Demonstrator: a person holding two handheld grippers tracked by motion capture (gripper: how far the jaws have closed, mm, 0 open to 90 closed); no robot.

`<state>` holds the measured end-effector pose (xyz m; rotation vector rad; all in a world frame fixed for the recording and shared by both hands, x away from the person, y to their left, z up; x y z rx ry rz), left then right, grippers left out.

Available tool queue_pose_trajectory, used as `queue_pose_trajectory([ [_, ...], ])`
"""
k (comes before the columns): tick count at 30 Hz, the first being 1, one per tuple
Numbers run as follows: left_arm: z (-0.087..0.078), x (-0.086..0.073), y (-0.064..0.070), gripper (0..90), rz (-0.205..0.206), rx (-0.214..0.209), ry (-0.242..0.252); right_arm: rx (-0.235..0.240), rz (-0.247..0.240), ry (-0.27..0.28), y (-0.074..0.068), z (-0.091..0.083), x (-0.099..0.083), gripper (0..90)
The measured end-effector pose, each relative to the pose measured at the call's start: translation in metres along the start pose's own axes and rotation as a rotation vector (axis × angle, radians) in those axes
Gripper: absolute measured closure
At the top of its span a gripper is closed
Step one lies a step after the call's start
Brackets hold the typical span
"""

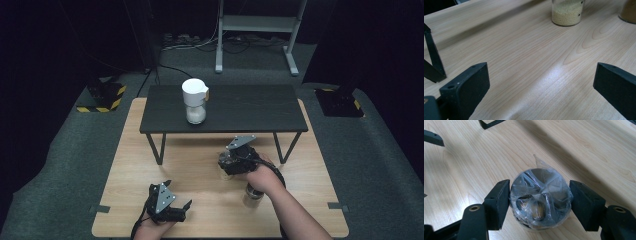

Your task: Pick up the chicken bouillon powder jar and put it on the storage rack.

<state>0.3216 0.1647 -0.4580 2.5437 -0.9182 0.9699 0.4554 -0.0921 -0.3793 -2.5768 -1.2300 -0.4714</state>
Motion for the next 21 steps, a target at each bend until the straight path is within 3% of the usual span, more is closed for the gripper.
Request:
queue_pose_trajectory([
  [21,0.0,0.0,0.0,0.8,0.001,-0.002,0.001,-0.017,-0.007,0.011,-0.0033,-0.0016,0.001,36.6],
])
Point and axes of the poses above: each handheld gripper's, and its own axes: z roughly forward along the jaws, x roughly out of its top, y roughly to its right, the point moved 2 cm from there along z, roughly forward along the jaws, and after that the axes turned 11 degrees about -y, right-handed, at the moved point
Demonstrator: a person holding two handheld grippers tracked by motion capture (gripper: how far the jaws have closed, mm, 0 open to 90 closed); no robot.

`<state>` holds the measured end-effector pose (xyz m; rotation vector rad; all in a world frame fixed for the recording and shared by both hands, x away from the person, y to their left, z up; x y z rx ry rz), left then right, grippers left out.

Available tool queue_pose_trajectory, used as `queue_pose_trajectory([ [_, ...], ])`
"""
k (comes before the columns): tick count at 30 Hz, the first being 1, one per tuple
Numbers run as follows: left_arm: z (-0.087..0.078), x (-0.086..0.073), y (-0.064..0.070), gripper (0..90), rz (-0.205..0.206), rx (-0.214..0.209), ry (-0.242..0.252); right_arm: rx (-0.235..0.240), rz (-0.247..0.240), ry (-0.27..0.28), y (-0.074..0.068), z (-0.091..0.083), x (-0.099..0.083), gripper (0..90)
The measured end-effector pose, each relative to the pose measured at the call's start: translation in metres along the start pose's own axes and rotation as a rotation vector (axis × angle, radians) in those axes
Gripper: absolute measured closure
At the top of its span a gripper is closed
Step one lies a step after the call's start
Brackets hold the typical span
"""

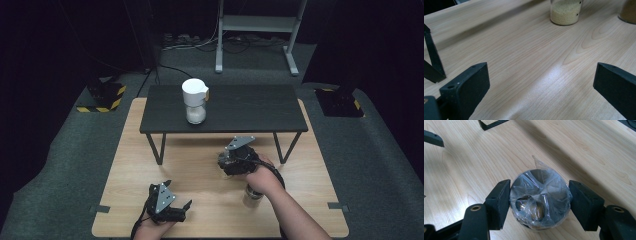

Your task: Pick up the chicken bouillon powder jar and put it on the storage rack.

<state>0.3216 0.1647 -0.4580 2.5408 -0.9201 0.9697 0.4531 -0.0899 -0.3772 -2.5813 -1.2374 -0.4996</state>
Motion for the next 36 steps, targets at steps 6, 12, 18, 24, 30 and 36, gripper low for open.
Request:
queue_pose_trajectory([
  [6,0.0,0.0,0.0,0.8,-0.002,-0.003,0.0,-0.01,0.0,0.003,0.0,-0.001,-0.001,36.6],
  [12,0.0,0.0,0.0,0.9,-0.002,-0.002,0.0,-0.007,0.014,0.018,0.0,-0.005,-0.002,36.6],
  [18,0.0,0.0,0.0,0.8,0.001,-0.002,-0.001,-0.01,0.013,0.052,-0.003,-0.016,-0.002,36.5],
  [24,0.0,0.0,0.0,0.9,0.001,-0.001,-0.002,-0.01,0.01,0.076,-0.006,-0.028,-0.004,36.6],
  [30,0.0,0.0,0.0,0.9,0.004,0.0,-0.003,-0.014,0.002,0.112,-0.01,-0.046,-0.005,36.6],
  [36,0.0,0.0,0.0,0.8,0.005,0.001,-0.004,-0.02,-0.015,0.153,-0.016,-0.067,-0.005,36.6],
])
Point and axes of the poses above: each handheld gripper's, and its own axes: z roughly forward along the jaws, x roughly out of its top, y roughly to its right, the point moved 2 cm from there along z, roughly forward along the jaws, and after that the axes turned 11 degrees about -y, right-handed, at the moved point
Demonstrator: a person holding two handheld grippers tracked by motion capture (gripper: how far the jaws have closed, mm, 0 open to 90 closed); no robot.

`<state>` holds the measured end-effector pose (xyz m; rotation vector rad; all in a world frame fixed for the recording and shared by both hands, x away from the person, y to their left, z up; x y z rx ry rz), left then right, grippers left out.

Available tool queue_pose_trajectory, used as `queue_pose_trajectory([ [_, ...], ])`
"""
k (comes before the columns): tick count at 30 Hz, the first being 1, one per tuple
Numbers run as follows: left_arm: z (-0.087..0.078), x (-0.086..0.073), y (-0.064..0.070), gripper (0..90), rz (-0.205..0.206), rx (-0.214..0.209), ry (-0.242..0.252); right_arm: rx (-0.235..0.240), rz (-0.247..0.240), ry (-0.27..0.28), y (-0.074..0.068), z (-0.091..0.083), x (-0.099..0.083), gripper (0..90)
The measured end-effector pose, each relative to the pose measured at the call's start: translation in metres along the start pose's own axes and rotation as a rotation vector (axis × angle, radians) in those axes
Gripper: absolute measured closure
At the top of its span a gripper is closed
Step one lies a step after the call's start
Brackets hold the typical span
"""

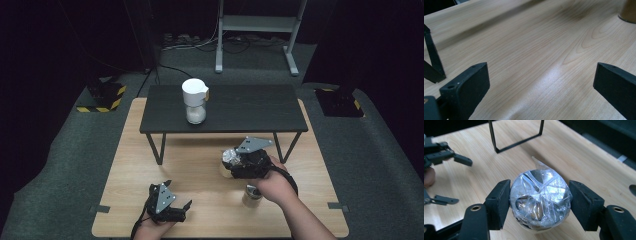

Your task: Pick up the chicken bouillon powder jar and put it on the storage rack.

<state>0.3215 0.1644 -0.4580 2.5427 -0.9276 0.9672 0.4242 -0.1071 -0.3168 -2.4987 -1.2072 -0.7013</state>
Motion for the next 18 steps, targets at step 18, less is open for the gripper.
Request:
queue_pose_trajectory([
  [18,0.0,0.0,0.0,0.9,0.001,0.002,0.0,-0.017,-0.01,0.065,-0.001,-0.042,0.012,36.6],
])
Point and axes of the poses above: each handheld gripper's, and its own axes: z roughly forward along the jaws, x roughly out of its top, y roughly to its right, the point moved 2 cm from there along z, roughly forward along the jaws, and after that the axes turned 11 degrees about -y, right-handed, at the moved point
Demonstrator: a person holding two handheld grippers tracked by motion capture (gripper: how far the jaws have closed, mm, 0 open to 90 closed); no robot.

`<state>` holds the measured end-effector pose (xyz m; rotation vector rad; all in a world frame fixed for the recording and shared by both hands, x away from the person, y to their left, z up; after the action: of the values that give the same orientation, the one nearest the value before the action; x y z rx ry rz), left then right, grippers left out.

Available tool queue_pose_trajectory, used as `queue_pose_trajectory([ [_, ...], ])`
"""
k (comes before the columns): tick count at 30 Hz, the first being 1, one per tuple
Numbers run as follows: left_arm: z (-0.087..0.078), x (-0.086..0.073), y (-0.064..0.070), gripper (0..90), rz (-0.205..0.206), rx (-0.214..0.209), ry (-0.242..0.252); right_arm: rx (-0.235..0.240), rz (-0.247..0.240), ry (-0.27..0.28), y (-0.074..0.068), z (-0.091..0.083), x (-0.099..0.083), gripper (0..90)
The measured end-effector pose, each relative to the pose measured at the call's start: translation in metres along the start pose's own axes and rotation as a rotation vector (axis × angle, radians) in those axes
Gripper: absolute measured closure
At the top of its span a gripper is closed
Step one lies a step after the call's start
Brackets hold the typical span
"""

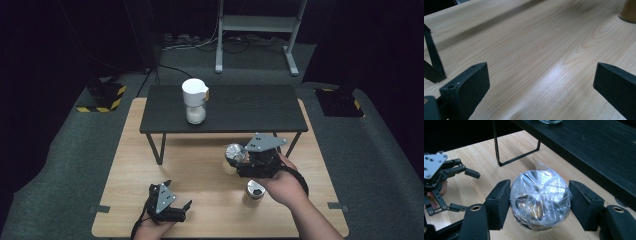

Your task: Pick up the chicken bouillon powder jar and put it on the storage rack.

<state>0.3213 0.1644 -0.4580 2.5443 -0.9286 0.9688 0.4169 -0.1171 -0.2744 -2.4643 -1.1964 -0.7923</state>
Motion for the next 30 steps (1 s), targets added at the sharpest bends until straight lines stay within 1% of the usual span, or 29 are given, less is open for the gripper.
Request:
queue_pose_trajectory([
  [4,0.0,0.0,0.0,0.9,-0.002,-0.001,0.0,-0.01,-0.001,-0.007,0.004,-0.007,0.005,36.6],
  [6,0.0,0.0,0.0,0.8,-0.002,-0.002,-0.001,-0.007,0.01,-0.004,0.007,-0.014,0.01,36.6],
  [10,0.0,0.0,0.0,0.9,0.0,-0.001,-0.001,-0.016,0.011,-0.005,0.009,-0.023,0.017,36.6],
  [16,0.0,0.0,0.0,0.8,-0.001,-0.003,-0.001,-0.016,0.014,-0.037,0.016,-0.033,0.03,36.6],
  [21,0.0,0.0,0.0,0.8,0.0,-0.005,0.0,-0.021,0.014,-0.05,0.02,-0.041,0.042,36.6],
  [30,0.0,0.0,0.0,0.8,-0.001,-0.008,0.001,-0.004,0.031,-0.062,0.028,-0.053,0.063,36.5],
])
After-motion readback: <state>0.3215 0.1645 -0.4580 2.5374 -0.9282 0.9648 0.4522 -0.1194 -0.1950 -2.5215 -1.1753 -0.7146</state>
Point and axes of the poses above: each handheld gripper's, and its own axes: z roughly forward along the jaws, x roughly out of its top, y roughly to its right, the point moved 2 cm from there along z, roughly forward along the jaws, and after that the axes turned 11 degrees about -y, right-handed, at the moved point
